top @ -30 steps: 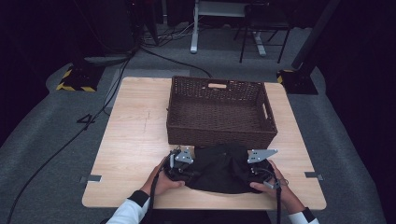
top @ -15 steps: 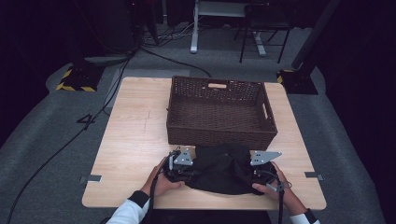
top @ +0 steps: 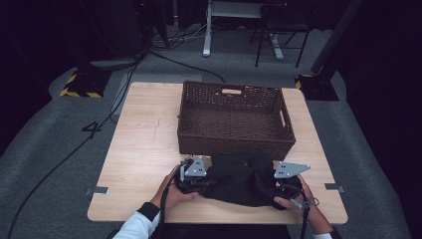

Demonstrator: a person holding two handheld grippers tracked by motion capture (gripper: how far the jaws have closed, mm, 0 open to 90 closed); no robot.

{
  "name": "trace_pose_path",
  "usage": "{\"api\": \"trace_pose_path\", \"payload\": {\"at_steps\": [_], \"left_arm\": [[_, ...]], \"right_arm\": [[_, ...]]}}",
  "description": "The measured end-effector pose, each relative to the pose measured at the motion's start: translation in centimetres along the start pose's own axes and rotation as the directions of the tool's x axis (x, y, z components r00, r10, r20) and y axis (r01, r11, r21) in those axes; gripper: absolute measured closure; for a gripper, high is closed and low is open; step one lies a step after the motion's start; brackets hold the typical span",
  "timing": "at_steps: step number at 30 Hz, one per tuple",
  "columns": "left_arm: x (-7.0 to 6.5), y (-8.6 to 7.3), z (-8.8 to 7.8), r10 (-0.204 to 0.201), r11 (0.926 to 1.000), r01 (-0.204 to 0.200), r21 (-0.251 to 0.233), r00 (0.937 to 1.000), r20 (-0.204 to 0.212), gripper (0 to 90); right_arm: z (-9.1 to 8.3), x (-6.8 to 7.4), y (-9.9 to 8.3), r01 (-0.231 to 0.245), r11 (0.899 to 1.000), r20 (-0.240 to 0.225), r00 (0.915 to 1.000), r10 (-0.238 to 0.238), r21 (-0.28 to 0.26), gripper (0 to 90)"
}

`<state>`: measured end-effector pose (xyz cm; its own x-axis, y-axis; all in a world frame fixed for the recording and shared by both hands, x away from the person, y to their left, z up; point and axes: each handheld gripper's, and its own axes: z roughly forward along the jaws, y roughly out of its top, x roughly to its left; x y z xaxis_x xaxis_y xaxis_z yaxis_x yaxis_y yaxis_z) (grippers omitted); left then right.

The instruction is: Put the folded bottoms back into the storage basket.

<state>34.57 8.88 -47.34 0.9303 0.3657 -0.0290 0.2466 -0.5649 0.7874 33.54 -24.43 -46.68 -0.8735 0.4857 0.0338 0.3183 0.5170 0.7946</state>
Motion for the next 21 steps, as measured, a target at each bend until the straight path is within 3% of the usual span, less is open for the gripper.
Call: {"api": "trace_pose_path", "payload": {"at_steps": [13, 21], "left_arm": [[-0.4, 0.8, -1.2, 0.021, 0.9984, -0.022, -0.052, 0.9995, -0.025, 72.8], [-0.6, 2.4, -2.1, 0.027, 0.9954, -0.030, -0.091, 0.9989, -0.038, 72.9]], "right_arm": [[-1.3, 0.6, 1.2, 0.019, 0.999, 0.017, 0.9997, -0.019, -0.038, 63.5], [-2.9, 0.8, 2.1, 0.027, 0.997, 0.036, 0.9991, -0.024, -0.077, 63.4]]}}
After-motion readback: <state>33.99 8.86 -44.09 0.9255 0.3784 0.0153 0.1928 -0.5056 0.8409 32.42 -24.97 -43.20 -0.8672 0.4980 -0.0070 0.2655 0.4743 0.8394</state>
